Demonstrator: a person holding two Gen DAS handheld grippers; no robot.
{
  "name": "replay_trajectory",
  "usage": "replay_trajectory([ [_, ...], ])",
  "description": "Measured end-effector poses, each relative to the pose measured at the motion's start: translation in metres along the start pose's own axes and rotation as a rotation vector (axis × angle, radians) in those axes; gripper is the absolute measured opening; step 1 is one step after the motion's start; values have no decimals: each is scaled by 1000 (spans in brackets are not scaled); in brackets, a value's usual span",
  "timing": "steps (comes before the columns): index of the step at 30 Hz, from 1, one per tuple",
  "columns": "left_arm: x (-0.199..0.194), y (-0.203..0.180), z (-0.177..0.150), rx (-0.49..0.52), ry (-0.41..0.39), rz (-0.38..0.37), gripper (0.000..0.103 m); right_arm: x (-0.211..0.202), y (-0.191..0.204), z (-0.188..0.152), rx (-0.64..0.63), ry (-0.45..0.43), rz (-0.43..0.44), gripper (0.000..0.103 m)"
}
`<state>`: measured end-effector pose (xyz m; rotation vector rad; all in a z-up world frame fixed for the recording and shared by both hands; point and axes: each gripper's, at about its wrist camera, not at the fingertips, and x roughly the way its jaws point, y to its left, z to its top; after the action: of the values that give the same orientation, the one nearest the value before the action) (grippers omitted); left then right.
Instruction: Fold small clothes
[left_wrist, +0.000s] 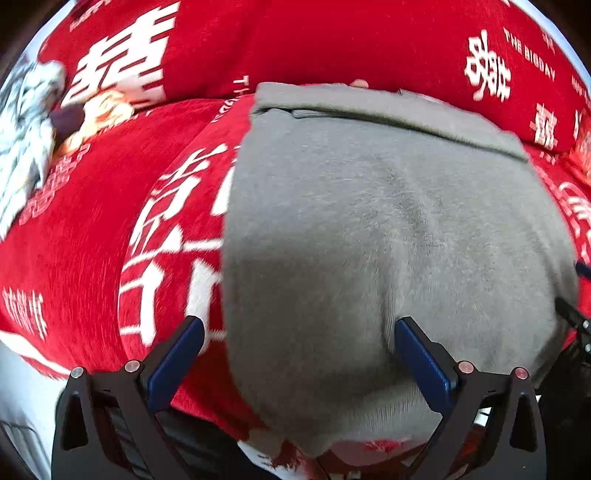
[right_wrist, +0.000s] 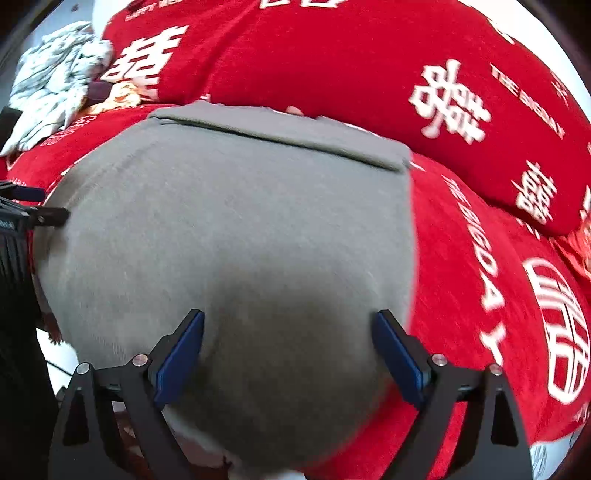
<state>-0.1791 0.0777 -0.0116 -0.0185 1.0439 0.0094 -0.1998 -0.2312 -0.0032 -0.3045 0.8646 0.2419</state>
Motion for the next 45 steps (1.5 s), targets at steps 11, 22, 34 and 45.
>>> replay_trajectory([
  [11,22,1,-31,-100,160,-153,103,2,-12,-38,166,128,34,92],
  [22,-1,-8,-35,-41,101,-167,20,-9,-7,-37,153,101,101,17],
  [34,-34,3,21,-59,-58,-256,16,-40,-59,19,324,-101,242,16],
  [45,22,18,73,-190,0,-301,25,35,-82,63,424,-18,195,17],
])
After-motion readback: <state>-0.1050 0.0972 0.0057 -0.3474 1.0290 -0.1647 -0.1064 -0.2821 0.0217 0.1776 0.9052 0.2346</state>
